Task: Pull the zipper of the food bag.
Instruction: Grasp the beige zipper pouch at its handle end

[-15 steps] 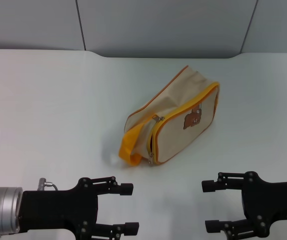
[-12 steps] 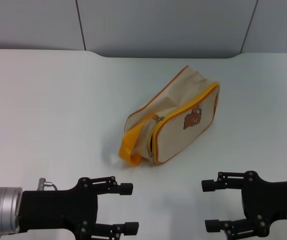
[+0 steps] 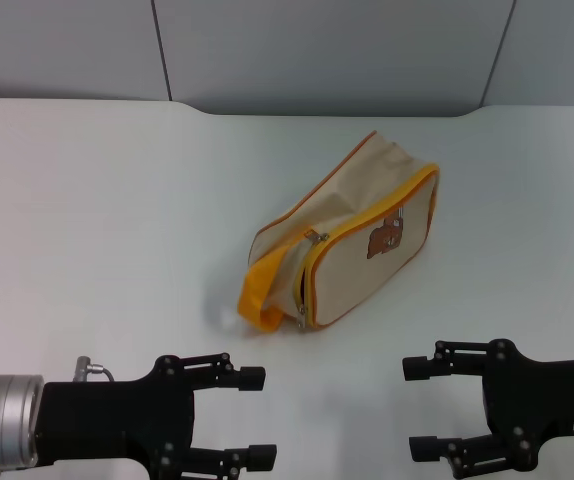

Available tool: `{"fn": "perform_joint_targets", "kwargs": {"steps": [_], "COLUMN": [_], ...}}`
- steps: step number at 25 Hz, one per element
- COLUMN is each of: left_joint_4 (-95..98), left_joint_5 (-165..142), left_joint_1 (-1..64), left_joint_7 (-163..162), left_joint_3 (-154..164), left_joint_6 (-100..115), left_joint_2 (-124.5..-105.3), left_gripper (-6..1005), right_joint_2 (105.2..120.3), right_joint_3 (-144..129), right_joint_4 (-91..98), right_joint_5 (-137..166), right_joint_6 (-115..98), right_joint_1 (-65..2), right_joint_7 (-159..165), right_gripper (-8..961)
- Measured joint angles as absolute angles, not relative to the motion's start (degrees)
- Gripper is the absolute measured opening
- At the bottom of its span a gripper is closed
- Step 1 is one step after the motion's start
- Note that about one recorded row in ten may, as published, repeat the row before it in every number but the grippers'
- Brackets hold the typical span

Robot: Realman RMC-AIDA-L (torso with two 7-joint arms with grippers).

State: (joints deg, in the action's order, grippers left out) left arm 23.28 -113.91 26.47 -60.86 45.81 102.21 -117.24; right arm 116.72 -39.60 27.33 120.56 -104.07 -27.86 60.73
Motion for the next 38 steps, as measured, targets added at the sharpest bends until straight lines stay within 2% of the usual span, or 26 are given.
{"fn": "perform_joint_targets", "kwargs": {"steps": [9,13,17,28,38], "left_joint_4": [23.3,22.6,19.9,1.8,-4.9], "left_joint_5": [-113.4,-113.3,-112.8,-112.6,-112.6], "left_joint_1": [25.7,24.6,24.7,32.3,36.2], "left_joint_7": [-58.8,-54.8,-51.8,-34.6,-28.6], "left_joint_3": [41.9,31.8,27.3,24.4,20.8], "left_joint_6": [101.8,100.1,97.8,85.0,74.4], "left_joint_2": [-117.36,-118.54,-118.70,-119.19,-119.27], "left_gripper": [810,810,810,809,808], "right_joint_2": [116.78,116.64,116.68,116.22,115.86], "right_joint_3": [-38.8,-38.2,-38.0,-36.0,-35.9], "right_joint_4": [27.6,27.5,27.7,27.8,28.0], "right_joint_5": [120.0,119.9,119.9,120.0,120.0], "right_joint_6": [-104.1,-104.1,-104.1,-104.1,-103.9], "right_joint_1": [-27.4,-26.8,-26.3,-24.9,-24.2], "right_joint_7": [60.7,60.7,60.7,60.7,60.7], "right_gripper": [801,801,801,802,801]}}
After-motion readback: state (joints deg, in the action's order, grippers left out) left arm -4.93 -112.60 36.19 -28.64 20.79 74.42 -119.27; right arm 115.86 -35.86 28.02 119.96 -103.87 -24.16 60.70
